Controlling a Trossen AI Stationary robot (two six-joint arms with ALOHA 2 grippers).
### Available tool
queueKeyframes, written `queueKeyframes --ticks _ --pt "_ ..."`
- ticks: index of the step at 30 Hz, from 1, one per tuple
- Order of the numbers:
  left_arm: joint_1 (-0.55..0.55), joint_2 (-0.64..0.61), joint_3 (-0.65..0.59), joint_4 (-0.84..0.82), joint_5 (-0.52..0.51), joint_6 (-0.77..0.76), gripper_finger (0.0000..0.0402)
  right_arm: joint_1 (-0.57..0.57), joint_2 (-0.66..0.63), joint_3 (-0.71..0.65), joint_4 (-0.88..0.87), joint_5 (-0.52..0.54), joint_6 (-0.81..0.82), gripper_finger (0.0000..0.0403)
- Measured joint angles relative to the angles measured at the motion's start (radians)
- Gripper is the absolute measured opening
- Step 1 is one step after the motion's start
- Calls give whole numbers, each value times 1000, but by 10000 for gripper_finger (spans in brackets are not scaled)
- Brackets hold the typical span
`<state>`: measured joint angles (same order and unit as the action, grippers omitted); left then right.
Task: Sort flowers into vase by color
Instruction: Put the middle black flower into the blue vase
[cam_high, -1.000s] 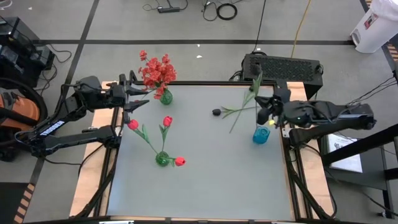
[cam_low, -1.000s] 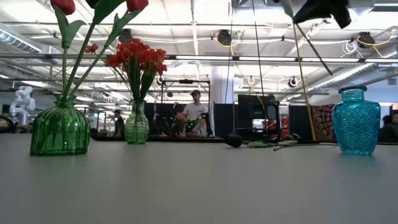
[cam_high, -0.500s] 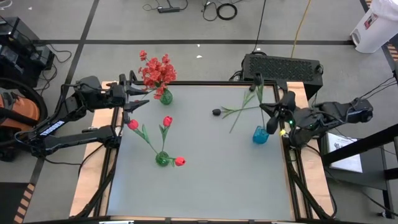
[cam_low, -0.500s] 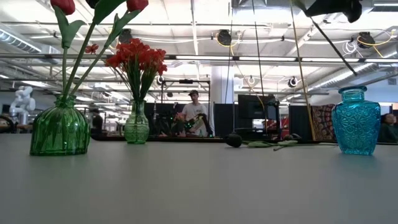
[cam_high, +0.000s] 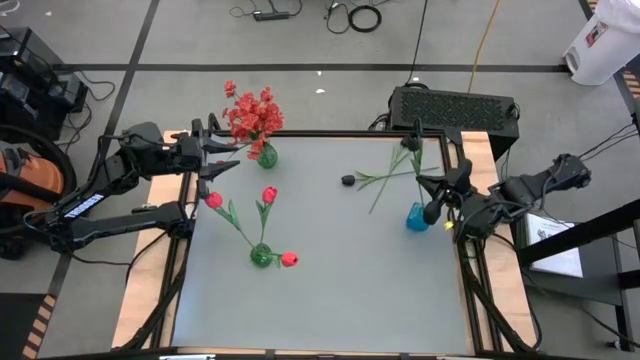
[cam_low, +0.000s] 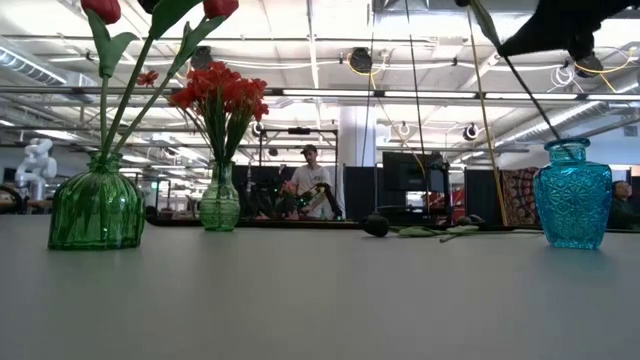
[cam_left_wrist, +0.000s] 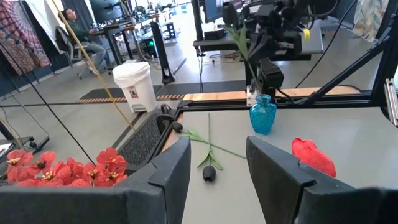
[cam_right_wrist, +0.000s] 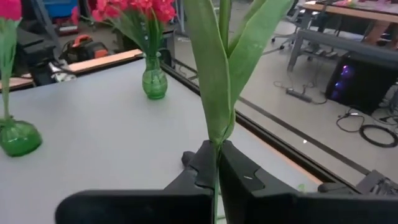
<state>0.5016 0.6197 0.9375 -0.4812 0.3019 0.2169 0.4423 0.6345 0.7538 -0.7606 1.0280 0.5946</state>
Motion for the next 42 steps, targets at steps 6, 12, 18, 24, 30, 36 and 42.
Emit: queueKeyframes --ticks 6,12,18,24,30,36,42 --pt "0 0 0 0 0 0 164 46 -8 -66 16 73 66 0" --pt "0 0 0 0 0 0 164 109 -8 -126 15 107 160 0" --pt "0 0 0 0 0 0 164 190 -7 -134 14 122 217 0" --pt "0 0 0 0 0 0 164 308 -7 -135 -1 228 263 0" --pt "0 0 0 0 0 0 164 406 -4 -196 1 311 357 0" --pt "0 0 0 0 0 0 164 451 -2 -299 10 396 490 0" --pt "0 0 0 0 0 0 164 452 -2 -326 12 416 511 0"
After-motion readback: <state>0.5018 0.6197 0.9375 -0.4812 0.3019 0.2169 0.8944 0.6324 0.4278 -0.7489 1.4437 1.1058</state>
